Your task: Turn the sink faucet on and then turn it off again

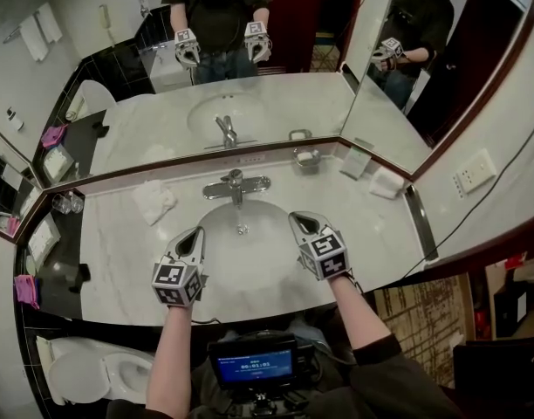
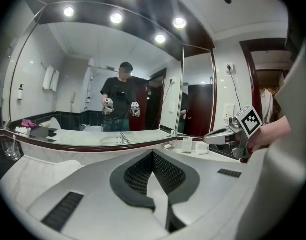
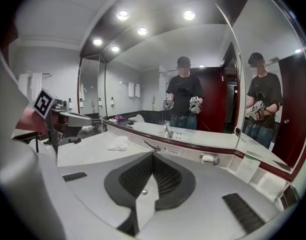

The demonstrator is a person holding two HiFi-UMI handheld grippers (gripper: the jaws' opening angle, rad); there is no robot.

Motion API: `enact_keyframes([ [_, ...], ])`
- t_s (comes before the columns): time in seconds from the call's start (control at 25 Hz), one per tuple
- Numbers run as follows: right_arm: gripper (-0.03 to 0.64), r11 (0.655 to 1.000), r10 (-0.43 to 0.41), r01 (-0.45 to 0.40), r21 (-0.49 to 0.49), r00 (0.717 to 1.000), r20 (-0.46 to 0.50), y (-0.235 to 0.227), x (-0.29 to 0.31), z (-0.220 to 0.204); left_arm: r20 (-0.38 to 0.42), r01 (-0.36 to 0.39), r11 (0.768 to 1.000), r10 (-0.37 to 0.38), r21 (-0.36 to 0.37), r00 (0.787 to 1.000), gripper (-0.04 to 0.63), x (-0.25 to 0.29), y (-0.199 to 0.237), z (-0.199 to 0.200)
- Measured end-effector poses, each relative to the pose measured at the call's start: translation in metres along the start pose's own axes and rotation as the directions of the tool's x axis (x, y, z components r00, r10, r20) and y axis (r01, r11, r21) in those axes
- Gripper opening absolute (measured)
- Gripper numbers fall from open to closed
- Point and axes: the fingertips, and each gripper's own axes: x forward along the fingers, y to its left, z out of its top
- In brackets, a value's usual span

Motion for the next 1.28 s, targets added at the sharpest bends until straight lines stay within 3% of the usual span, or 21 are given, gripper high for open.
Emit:
enact_keyframes([
  [0.48,0.023,1.000,0.022,-0.022,-0.003,0.999,-0.022,0.002,0.002,-0.009,-0.004,0.011,1.000,-0.011,0.014,1.000,0.002,0.006,-0.017,-0.005],
  [0.72,0.023,0.998,0.030,-0.033,-0.062,0.998,-0.048,0.007,0.011,-0.008,-0.011,0.007,1.000,-0.007,0.021,1.000,0.002,0.010,-0.013,-0.007],
  [0.92,0.028,0.982,0.000,-0.014,-0.188,0.997,-0.071,0.013,0.033,-0.004,-0.023,-0.007,1.000,0.007,0.016,1.000,0.002,0.014,-0.005,-0.010],
  [1.0,0.081,0.967,0.008,-0.030,-0.253,0.996,-0.088,0.018,0.049,-0.007,-0.027,-0.013,1.000,0.013,0.011,1.000,0.002,0.016,-0.002,-0.011],
  [1.28,0.149,0.898,0.027,-0.084,-0.432,0.990,-0.135,0.032,0.128,-0.007,-0.035,-0.015,1.000,0.015,0.003,0.999,0.002,0.032,0.013,-0.016],
])
